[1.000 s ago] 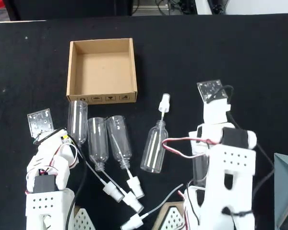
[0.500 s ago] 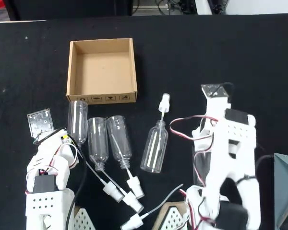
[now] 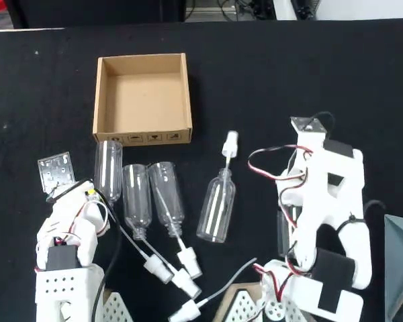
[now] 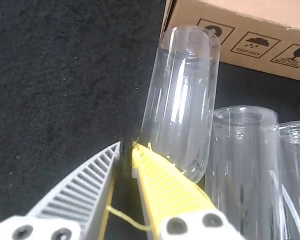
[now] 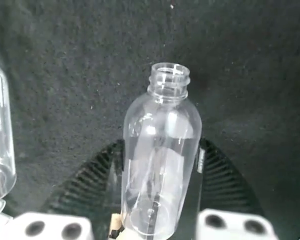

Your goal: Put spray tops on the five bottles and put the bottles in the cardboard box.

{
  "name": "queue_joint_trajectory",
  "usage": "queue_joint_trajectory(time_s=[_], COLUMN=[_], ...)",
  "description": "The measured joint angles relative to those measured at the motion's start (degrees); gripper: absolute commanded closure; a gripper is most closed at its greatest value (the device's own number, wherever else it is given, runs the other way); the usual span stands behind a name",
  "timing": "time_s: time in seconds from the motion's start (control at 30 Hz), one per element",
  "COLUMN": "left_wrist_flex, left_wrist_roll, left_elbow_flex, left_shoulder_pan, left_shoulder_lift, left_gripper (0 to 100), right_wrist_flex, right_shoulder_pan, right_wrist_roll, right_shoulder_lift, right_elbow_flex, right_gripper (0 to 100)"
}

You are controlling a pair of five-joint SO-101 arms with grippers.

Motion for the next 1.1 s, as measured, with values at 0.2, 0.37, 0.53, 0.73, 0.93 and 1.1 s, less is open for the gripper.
queue_joint_trajectory(time_s=[0.2,0.37,0.53,0.73,0.93,1.1], left_wrist_flex=[0.0,0.0,0.0,0.0,0.0,0.0], left_wrist_roll=[0.0,0.0,0.0,0.0,0.0,0.0], left_elbow_flex=[0.0,0.0,0.0,0.0,0.0,0.0], left_shoulder_pan=[0.0,0.0,0.0,0.0,0.0,0.0], left_shoulder_lift=[0.0,0.0,0.0,0.0,0.0,0.0], left_gripper=[97,97,97,97,97,97], right_wrist_flex=[0.0,0.0,0.0,0.0,0.0,0.1], right_shoulder_pan=[0.0,0.0,0.1,0.2,0.4,0.4], right_wrist_roll=[-0.1,-0.1,-0.1,-0.1,1.1,1.4], right_shoulder_lift=[1.8,3.6,5.6,6.6,6.7,6.8], right_elbow_flex=[-0.8,-1.7,-2.6,-3.0,-3.0,-3.3], right_gripper=[81.2,81.4,81.5,86.1,93.6,93.8])
